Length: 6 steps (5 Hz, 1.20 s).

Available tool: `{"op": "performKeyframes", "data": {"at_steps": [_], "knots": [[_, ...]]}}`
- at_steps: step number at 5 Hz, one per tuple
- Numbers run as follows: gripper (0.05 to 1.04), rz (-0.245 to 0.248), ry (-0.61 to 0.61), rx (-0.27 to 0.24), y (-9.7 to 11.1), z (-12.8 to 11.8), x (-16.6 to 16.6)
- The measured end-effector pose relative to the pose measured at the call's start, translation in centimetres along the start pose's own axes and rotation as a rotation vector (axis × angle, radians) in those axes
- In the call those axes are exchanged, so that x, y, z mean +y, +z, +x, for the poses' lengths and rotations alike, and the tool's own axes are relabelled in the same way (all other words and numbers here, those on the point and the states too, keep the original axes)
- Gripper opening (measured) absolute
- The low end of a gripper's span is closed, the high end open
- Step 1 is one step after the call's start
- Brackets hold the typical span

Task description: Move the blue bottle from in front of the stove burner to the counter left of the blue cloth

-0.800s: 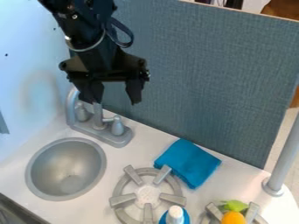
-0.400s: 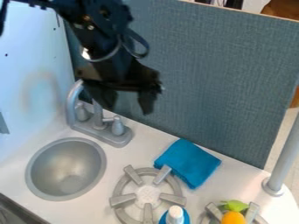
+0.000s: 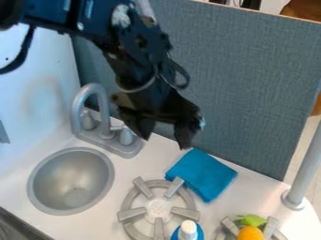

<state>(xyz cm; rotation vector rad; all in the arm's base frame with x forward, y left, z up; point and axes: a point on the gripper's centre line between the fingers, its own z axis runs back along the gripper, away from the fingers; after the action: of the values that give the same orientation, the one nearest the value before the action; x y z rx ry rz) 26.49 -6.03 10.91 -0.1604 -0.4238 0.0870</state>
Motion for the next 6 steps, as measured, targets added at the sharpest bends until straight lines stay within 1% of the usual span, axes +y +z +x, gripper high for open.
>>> {"op": "performKeyframes", "data": {"at_steps": [1,3,4,5,6], "knots": [[1.009,0.006,-0.055,0.044,-1.6,-1.2,-1.9],[1.009,-0.005,-0.089,0.135,-5.9,-4.1,-3.4],[1.009,0.004,-0.108,0.172,-7.0,-5.0,-3.6],[1.009,0.006,-0.133,0.18,-7.4,-5.5,-4.1],[1.009,0.016,-0.135,0.184,-8.4,-5.7,-3.9]]}}
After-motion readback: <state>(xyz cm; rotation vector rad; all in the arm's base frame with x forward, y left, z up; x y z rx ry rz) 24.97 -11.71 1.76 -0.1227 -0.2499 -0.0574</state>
